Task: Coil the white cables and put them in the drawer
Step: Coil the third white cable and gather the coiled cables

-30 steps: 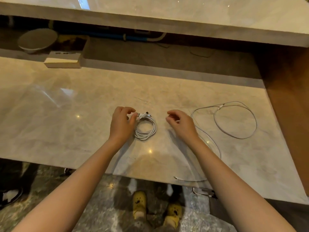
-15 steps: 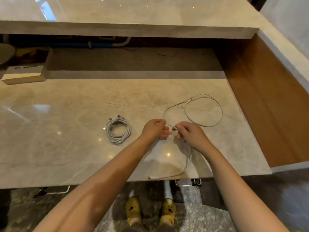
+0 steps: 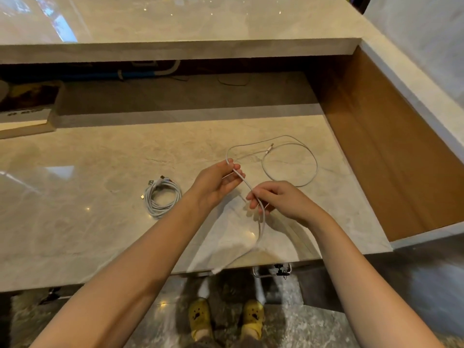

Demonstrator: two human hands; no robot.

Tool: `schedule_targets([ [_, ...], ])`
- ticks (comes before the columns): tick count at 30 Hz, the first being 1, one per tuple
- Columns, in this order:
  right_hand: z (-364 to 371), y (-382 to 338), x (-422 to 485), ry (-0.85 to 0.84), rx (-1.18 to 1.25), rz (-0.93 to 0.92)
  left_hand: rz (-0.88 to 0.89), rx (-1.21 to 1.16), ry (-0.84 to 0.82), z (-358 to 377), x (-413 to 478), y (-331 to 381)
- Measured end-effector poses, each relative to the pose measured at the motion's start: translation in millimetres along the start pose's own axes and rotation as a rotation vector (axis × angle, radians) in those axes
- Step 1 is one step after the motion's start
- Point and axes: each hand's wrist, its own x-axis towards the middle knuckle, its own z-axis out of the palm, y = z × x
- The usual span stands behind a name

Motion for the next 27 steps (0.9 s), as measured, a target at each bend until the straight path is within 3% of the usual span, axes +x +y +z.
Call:
schedule_targets([
  [2,-7,5,7,0.164,-0.112,-0.031,0.002,-0.052,0.007,0,-1,6],
  [5,-22,27,28,0.402,-0.538,0.049,0.015,-0.089,-0.006,1,-4,16],
  [9,-25,49,42,0.406,-0.815,0.168,0.03,-0.078,0.004,2,-4,24],
  [13,-27,46,30,0.275,-0.743,0.046,0.069,0.004,0.018,4,2,26],
  [16,-42,20,10,0.278,-0.656,-0.149,0.135,0.261,0.13,8,11,27],
  [20,-66,-34,-14,0.427,-0.645,-0.366,0.257,1.043,0.325,22,17,30],
  [23,-76,-68,-21,0.47,-0.661,-0.437,0.516,1.176,0.12,59,-8,33],
  [27,-90,-96,-23,0.602,-0.602,-0.516,0.462,0.983,-0.327,91,-41,39],
])
